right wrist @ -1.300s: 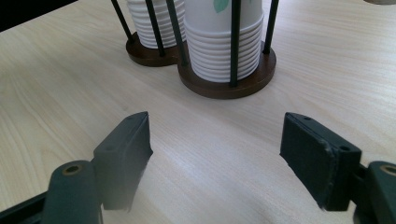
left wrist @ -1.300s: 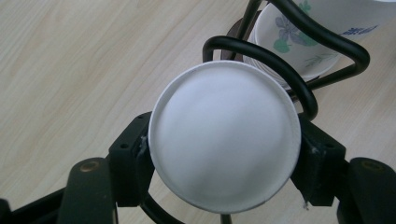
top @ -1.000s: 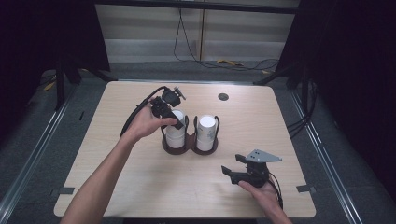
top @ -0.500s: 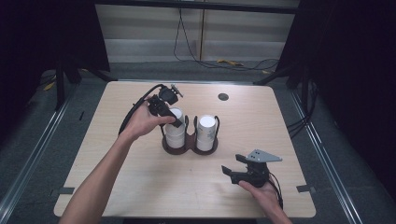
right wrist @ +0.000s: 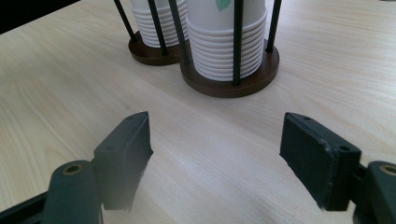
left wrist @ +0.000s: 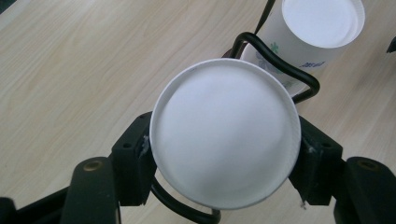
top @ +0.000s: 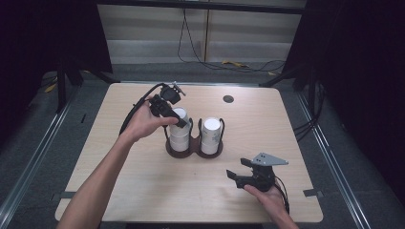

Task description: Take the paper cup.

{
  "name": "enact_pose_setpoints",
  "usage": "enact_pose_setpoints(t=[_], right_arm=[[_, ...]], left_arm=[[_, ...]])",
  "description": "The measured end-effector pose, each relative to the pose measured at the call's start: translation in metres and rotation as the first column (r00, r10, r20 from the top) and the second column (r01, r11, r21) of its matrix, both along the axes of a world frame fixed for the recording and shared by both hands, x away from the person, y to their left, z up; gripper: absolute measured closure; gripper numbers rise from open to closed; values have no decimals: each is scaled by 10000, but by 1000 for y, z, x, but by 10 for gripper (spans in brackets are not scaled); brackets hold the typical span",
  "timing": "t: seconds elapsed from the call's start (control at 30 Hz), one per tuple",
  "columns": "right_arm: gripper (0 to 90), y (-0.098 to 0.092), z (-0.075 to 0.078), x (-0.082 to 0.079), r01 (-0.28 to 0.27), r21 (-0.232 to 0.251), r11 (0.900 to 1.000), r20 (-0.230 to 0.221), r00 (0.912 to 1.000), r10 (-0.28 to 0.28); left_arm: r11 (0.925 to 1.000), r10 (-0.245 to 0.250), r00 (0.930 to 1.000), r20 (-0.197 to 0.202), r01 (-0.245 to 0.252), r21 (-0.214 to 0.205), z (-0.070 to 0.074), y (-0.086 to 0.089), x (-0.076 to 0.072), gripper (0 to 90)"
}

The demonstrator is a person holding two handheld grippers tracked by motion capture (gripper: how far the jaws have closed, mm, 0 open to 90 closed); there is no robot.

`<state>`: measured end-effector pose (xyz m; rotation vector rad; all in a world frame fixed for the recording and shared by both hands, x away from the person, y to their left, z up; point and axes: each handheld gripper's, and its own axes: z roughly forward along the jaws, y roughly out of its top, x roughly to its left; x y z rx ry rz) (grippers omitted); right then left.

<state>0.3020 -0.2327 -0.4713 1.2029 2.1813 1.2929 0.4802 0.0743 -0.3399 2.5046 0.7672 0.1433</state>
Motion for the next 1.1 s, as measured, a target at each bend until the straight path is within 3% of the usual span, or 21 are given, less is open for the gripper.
enact_pose_setpoints(t=[0.1, 0.37, 0.83, 1.1], right_arm=[[248, 0, 0, 0, -1, 15, 10000, -2, 10000, 1], [248, 0, 0, 0, -30, -4, 10000, 37, 10000, 30], [248, 1, 0, 0, -76, 26, 10000, 7, 10000, 76], [249, 2, 0, 0, -84, 16, 10000, 14, 10000, 84]], left_arm=[[9996, 152, 9999, -42, -152, -236, 2, 1, 0, 339], [9992, 60, 9999, 99, -56, -387, 10, 4, -2, 341], [9965, 344, 9989, 331, -318, -778, 23, 20, -4, 343], [9913, 376, 9972, 646, -291, -1286, 30, 24, -9, 345]])
